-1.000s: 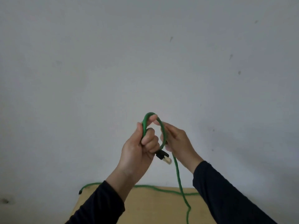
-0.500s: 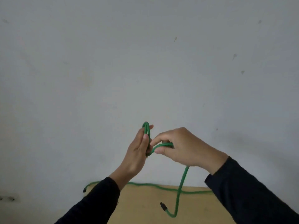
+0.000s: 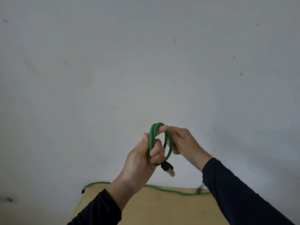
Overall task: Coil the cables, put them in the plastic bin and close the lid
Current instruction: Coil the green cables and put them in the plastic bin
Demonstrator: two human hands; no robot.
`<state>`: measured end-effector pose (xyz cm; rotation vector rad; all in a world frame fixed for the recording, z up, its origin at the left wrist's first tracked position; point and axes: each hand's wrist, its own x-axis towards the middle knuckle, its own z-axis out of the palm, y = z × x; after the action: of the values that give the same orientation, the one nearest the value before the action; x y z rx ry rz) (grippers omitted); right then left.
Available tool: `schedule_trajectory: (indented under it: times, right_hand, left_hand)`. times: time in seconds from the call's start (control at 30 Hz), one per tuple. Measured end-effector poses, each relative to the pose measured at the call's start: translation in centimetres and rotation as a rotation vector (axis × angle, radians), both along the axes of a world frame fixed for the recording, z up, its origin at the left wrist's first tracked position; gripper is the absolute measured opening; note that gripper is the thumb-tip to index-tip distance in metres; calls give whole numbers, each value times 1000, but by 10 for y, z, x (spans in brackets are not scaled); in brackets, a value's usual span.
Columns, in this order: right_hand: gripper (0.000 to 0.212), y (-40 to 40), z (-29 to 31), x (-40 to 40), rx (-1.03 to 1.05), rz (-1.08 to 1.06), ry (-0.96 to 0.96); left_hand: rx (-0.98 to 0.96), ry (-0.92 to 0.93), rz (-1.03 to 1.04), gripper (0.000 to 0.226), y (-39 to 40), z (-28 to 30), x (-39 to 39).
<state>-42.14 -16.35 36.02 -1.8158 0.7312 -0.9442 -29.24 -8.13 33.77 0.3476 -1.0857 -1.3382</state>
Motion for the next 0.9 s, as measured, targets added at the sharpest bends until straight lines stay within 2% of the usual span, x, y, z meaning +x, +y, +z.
schedule_trajectory:
  times: [0.1,0.17,0.43,0.53,0.6,0.67,0.77,0.9]
  right_hand:
    - [30,12,-26,8,3,-1,161]
    - [28,23,-35,9,-27,26,244]
    - [21,45,-23,-1,-378,70,614]
    - [22,49,-3,-4,-426,106,663]
    - [22,49,15,-4,-490,124,726]
    - [16,44,33,-7,-523,114,746]
    - [7,31,51,-15,-431,96,638]
    - [18,15,46,-24,-347,110,426]
  left_hand:
    - [6,188,95,46,-11,19,13]
    - [15,187,222,46,-20,29,26]
    - [110,-194,651,43,-40,16,51]
    - [52,-488,748,42,-37,0,46]
    - [-5,-685,743,42,-32,-12,34]
    - [-28,-781,658,39,-26,-23,24]
    - [1,-803,455,45,-15,-33,14]
    - [15,-718,261,47,-3,-27,7]
